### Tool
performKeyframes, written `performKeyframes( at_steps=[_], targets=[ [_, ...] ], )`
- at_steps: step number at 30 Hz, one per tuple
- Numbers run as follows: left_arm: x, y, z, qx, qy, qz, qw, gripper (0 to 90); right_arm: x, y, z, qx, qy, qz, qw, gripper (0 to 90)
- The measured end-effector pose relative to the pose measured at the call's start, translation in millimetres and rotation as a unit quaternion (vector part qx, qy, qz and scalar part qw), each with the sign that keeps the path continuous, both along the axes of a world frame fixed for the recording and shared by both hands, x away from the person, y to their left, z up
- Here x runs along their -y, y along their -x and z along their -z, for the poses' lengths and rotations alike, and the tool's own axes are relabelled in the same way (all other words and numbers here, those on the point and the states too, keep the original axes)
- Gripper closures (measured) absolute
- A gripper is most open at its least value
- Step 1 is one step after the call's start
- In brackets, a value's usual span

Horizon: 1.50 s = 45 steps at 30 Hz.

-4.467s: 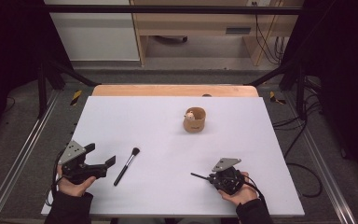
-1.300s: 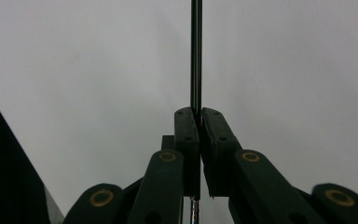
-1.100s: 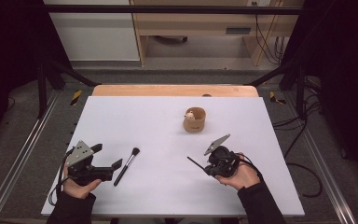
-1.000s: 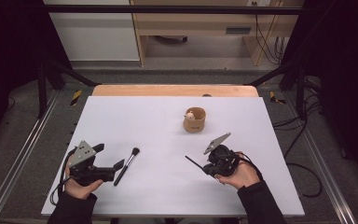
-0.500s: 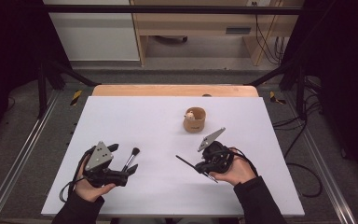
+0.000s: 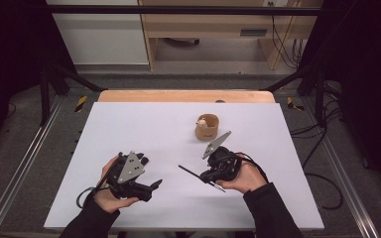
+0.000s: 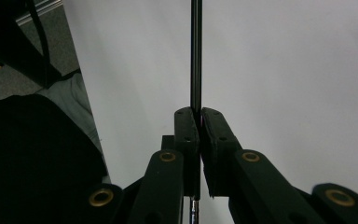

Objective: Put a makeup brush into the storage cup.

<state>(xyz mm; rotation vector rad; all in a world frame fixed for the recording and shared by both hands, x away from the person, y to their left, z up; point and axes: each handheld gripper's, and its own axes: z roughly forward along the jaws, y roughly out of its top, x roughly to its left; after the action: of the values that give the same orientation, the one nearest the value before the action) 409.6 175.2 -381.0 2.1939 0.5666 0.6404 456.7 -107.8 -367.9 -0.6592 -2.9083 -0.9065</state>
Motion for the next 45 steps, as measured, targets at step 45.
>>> performKeyframes(
  at_steps=[45],
  targets=[
    [69.3, 9.0, 4.4, 0.059, -0.161, 0.112, 0.9788, 17.9, -22.2, -4.4, 5.6, -0.044, 0.017, -0.036, 0.9982, 85.6]
  ],
)
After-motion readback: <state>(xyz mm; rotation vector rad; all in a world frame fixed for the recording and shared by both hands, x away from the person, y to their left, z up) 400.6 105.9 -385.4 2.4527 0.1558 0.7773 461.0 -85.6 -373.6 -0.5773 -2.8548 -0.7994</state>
